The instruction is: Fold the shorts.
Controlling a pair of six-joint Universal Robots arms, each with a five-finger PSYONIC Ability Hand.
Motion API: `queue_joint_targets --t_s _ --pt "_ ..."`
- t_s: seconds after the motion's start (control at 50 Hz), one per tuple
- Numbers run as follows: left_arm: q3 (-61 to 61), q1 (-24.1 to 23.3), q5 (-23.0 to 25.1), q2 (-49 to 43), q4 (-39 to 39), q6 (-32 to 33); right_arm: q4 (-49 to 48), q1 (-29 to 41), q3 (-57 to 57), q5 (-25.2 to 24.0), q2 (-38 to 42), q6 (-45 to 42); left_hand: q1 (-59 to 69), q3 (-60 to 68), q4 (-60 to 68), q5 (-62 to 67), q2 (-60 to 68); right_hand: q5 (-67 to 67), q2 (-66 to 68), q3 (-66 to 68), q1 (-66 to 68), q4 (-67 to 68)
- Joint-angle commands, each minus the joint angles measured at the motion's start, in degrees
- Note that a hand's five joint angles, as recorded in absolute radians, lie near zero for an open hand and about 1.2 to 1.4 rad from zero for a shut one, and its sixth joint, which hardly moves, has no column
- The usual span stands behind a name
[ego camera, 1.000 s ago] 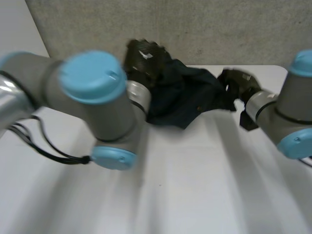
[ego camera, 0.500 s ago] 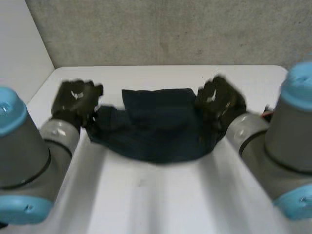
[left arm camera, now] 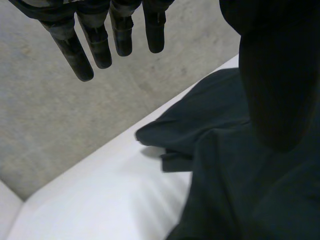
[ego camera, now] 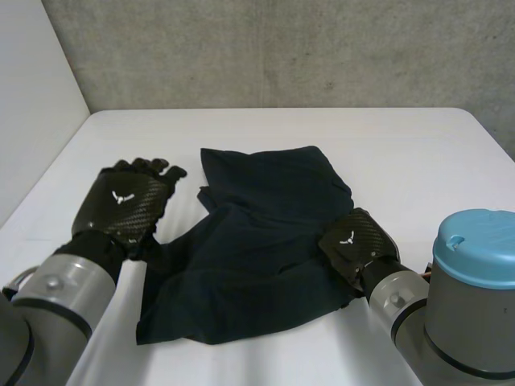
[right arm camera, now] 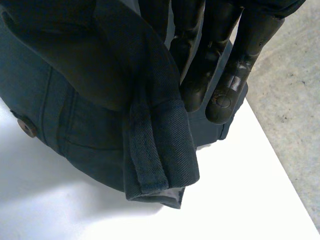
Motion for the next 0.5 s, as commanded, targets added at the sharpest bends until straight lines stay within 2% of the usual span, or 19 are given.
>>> queue_joint_targets --t_s 0.02,0.12,0.22,0.3,0.5 --pt "-0.54 -4.58 -0.14 -3.22 -1.54 -3.24 -0.56 -0.02 0.23 0.13 -0.41 3.84 5.63 5.75 6.2 6.47 6.27 13.46 12.82 10.66 23.62 11.95" --pt "-0.8 -5.11 -1.89 -7.71 -3.82 -3.15 -1.0 -0.02 0.32 0.22 -0.41 7.09 8.5 8.62 9.07 9.35 9.14 13.46 12.82 10.66 23.62 11.95" --pt "-1.77 -7.12 -6.63 -11.13 -4.96 -3.06 -0.82 -0.02 0.23 0.22 -0.32 9.38 8.5 8.62 9.07 9.35 9.14 13.46 12.82 10.66 23.62 11.95" --pt "-2.38 -7.83 -8.4 -12.81 -4.7 -2.8 -0.82 -0.11 0.14 0.31 -0.32 9.47 8.5 8.62 9.07 9.35 9.14 13.46 12.82 10.66 23.62 11.95" --pt "-3.62 -7.83 -8.4 -16.15 -2.07 -1.3 -0.91 -1.16 0.14 0.4 -0.85 9.56 17.58 17.69 18.14 18.42 18.22 13.46 12.82 10.66 23.62 11.95"
